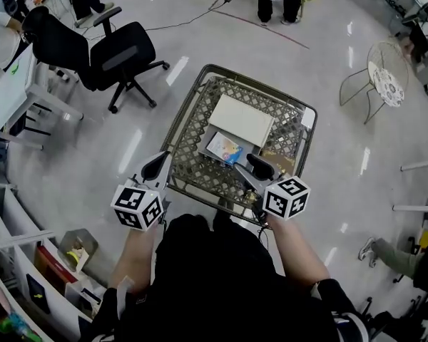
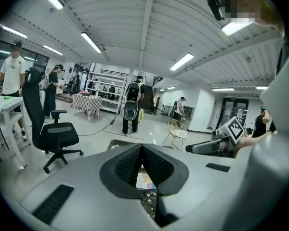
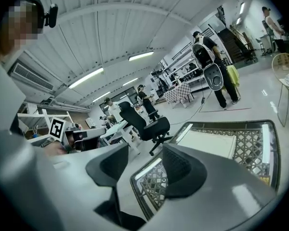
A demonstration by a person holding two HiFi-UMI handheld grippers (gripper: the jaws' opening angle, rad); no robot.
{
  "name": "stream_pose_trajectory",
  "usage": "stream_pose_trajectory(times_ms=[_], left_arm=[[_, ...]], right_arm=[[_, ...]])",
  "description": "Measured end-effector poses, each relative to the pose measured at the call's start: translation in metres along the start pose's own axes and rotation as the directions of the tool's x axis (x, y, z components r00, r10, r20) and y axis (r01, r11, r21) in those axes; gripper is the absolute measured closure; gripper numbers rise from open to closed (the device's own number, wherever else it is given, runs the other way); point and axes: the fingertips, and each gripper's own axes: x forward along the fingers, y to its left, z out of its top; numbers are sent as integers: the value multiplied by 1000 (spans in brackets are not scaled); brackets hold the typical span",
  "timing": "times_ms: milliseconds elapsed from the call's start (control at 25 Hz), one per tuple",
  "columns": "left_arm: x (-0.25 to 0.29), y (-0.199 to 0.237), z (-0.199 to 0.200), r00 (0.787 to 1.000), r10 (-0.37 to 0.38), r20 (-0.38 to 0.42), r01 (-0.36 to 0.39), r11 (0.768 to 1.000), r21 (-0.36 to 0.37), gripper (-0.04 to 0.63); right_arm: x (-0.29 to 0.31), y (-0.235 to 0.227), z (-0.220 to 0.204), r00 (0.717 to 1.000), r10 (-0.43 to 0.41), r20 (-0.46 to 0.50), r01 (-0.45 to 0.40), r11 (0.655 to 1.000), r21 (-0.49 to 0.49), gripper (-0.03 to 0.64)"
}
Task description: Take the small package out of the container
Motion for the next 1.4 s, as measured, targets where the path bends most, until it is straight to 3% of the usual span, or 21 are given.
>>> stream_pose_trajectory(times_ms=[400,720,1000,1160,1400], left_arm=[[41,14,-4,986,-148,-74,152,987,49,589],[71,17,-17,952,-271,-142,285,954,94,589],[100,3,-34,921,-335,-200,358,929,91,589],[114,7,-37,917,-336,-217,362,928,91,589],[135,13,-49,905,-337,-260,366,928,72,589]], right_arm=[[28,-33,-38,984,-157,-80,166,980,111,339],[56,-61,-65,939,-319,-129,339,922,187,302],[78,-99,-103,889,-378,-257,429,884,184,267],[89,-125,-125,860,-401,-315,472,860,193,262],[95,-157,-153,793,-435,-427,554,807,207,255]])
